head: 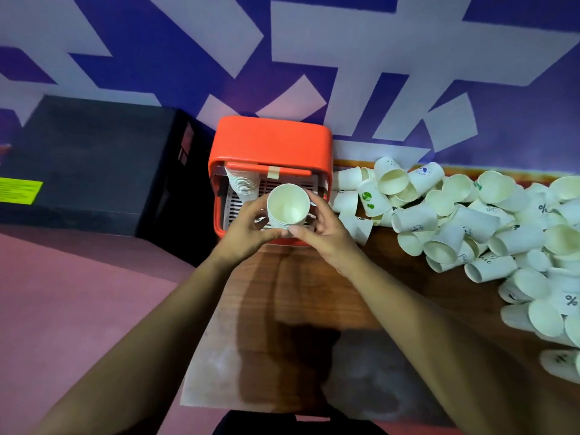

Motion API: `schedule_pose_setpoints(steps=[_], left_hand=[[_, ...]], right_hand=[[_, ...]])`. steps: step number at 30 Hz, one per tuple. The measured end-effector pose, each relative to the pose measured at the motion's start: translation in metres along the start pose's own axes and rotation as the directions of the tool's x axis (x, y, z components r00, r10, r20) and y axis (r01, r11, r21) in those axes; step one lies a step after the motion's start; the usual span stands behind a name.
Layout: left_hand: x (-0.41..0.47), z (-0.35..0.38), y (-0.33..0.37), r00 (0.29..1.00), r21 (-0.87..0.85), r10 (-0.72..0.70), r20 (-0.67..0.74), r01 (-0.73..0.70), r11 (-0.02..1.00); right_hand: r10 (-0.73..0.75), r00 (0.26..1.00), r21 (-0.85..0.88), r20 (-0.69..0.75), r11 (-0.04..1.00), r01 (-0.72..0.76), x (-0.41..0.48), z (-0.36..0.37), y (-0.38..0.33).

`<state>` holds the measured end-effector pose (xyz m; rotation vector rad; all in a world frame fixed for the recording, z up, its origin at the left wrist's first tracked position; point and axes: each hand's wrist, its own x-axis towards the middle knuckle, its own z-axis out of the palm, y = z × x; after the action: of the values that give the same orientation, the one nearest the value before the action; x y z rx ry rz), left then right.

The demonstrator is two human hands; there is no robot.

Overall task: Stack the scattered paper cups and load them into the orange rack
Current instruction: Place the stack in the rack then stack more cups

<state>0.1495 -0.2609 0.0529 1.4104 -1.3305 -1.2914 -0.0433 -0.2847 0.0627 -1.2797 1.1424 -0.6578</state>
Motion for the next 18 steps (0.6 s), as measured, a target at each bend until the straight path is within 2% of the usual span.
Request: schedule_pose_setpoints(steps=[2, 5, 11, 18], left_hand=[[0.006, -0.002, -0.005, 1.000, 0.026, -0.001, -0.015, 0.002, 1.000], [0.015, -0.005, -0.009, 1.000, -0.033, -0.008, -0.028, 0.007, 0.999], [0.021, -0.009, -0.022, 1.000, -0.051, -0.024, -0.003, 0.024, 0.998], [0.027, -0.005, -0.048, 0.992, -0.035, -0.128, -0.015, 0.127, 0.991]], right_hand=[[0.000, 1.000, -0.033, 0.001, 0.999, 0.000, 0.008, 0.003, 0.006], [0.001, 1.000, -0.067, -0.026, 0.998, -0.002, 0.023, 0.006, 0.014], [-0.083, 0.995, -0.165, -0.057, 0.984, 0.073, 0.035, 0.013, 0.019], [0.027, 0.996, -0.193, -0.088, 0.980, -0.044, 0.046, 0.021, 0.044]])
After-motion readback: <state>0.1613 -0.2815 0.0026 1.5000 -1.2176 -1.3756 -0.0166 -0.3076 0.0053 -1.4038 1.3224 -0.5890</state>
